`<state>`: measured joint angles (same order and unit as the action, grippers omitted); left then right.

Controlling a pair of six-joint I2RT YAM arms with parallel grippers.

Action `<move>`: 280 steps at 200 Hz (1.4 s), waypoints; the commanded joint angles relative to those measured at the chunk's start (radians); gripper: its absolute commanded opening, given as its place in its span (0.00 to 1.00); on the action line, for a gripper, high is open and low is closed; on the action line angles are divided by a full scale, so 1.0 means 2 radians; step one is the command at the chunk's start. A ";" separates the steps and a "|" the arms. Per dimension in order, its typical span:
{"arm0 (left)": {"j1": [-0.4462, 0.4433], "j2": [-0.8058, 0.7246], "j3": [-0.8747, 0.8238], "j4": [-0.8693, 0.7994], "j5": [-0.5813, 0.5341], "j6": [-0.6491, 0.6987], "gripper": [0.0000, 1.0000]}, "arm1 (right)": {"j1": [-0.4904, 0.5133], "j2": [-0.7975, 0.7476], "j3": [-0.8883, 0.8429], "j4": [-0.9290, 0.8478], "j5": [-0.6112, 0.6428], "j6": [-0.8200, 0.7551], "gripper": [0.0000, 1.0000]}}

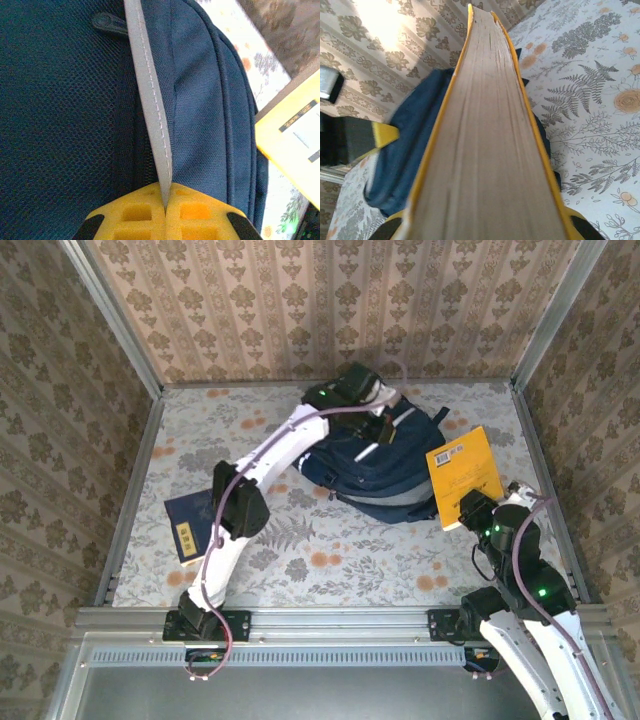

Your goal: Pack books, pencil case, and school supplies into a backpack

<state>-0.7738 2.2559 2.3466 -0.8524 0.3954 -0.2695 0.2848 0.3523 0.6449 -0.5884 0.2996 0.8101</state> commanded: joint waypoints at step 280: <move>0.141 -0.109 -0.027 0.092 0.291 -0.093 0.00 | -0.003 0.228 -0.040 0.410 -0.253 0.176 0.00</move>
<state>-0.4999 2.1582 2.2784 -0.7685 0.8452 -0.4530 0.2794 0.7757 0.5030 0.0086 -0.1654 1.1069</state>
